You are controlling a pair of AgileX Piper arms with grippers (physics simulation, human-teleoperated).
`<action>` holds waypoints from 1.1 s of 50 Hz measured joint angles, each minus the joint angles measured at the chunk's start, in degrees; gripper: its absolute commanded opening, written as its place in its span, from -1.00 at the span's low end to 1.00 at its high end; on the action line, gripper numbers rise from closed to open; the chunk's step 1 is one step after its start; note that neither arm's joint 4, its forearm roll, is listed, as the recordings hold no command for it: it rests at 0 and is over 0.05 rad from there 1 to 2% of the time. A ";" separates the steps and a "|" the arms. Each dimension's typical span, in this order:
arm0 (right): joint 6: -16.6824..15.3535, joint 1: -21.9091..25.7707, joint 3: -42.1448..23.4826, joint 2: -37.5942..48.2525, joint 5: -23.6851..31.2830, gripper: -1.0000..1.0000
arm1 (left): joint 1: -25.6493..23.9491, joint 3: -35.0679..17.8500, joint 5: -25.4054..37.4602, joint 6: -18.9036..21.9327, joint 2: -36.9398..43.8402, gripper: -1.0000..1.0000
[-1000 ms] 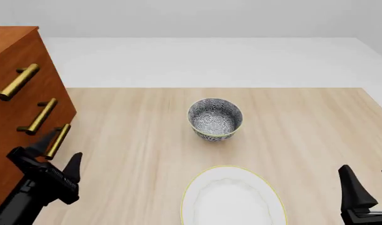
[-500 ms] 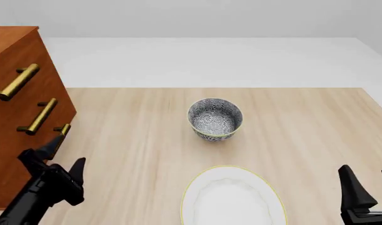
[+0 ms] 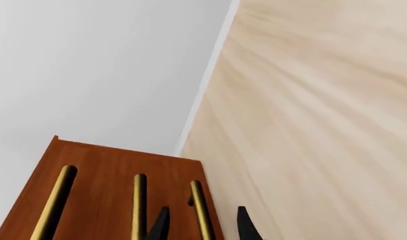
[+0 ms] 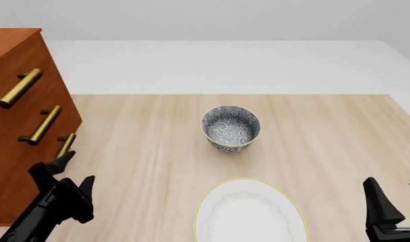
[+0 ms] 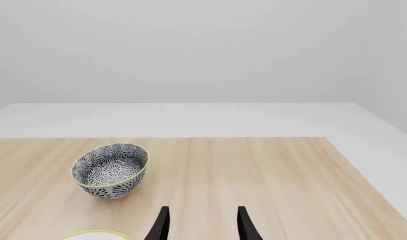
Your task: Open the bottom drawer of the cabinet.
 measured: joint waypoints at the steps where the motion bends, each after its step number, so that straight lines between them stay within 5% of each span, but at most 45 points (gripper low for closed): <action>1: 0.00 0.00 0.00 -0.01 0.01 1.00 | 0.01 -0.03 0.00 0.01 0.22 1.00; 55: 0.01 0.02 0.02 0.01 -0.03 1.00 | 3.20 -2.91 -0.04 0.55 9.66 1.00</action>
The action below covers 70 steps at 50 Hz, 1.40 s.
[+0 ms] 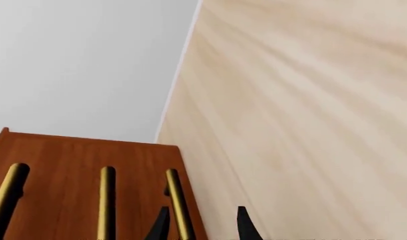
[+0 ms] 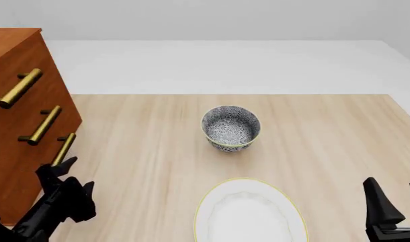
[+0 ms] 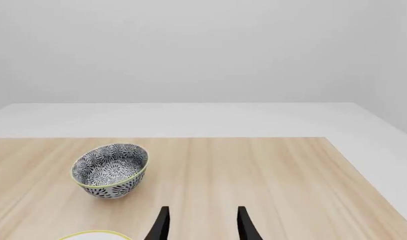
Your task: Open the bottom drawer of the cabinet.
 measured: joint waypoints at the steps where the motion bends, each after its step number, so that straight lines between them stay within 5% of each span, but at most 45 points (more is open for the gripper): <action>1: 0.00 0.00 0.00 0.00 0.00 1.00 | 0.10 -0.01 0.00 0.10 0.08 1.00; 70: 0.00 0.00 0.00 0.00 -0.01 1.00 | 6.35 -6.25 0.00 -0.19 7.36 1.00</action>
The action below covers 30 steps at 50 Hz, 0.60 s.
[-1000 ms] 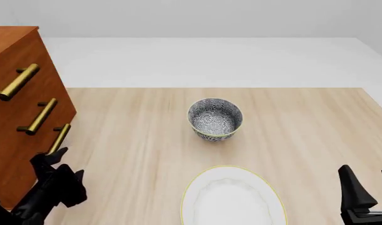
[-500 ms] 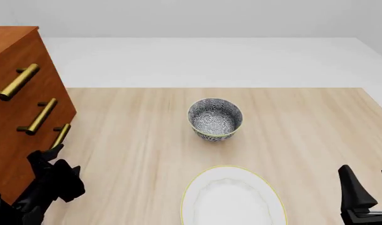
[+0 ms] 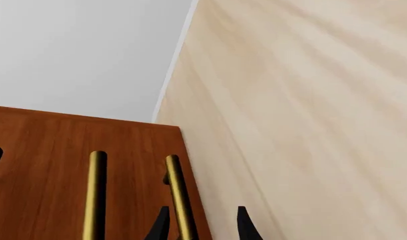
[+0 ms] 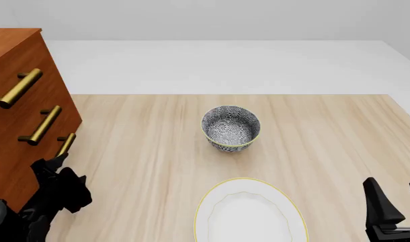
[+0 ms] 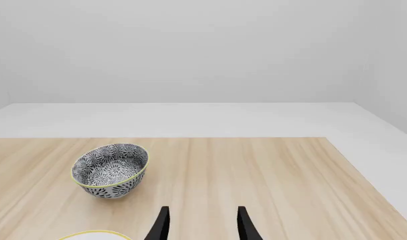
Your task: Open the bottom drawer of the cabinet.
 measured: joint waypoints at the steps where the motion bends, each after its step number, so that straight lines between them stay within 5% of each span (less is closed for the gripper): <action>1: 0.00 0.00 0.00 0.00 0.00 1.00 | 0.06 -0.09 0.00 -0.01 0.17 1.00; 30: 0.00 0.00 0.00 0.00 0.00 1.00 | 2.81 -1.18 0.00 0.81 2.41 1.00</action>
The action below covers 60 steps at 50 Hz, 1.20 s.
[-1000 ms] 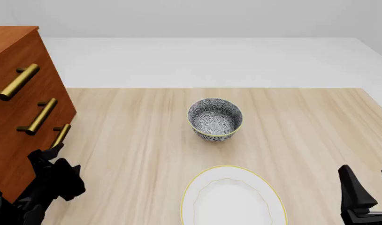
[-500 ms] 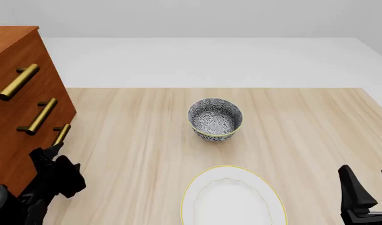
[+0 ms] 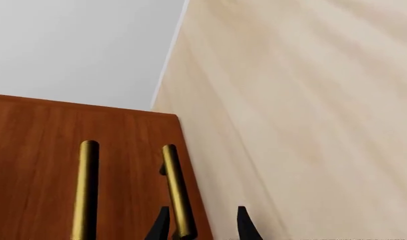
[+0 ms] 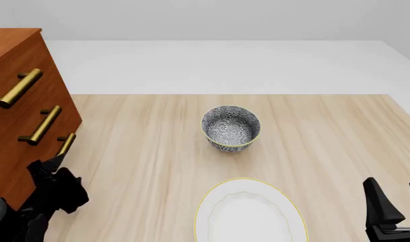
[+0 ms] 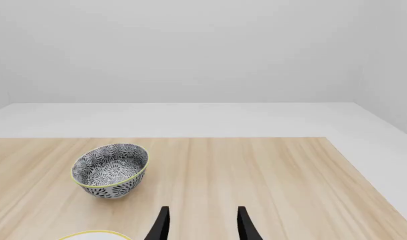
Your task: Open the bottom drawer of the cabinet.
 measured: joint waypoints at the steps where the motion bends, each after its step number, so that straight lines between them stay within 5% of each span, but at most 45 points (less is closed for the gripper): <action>1: 0.00 0.00 0.00 0.00 0.00 1.00 | 0.09 -0.01 0.00 0.01 0.03 1.00; 60: 0.00 0.00 0.00 0.00 0.00 1.00 | 4.72 -1.32 0.00 0.56 1.82 1.00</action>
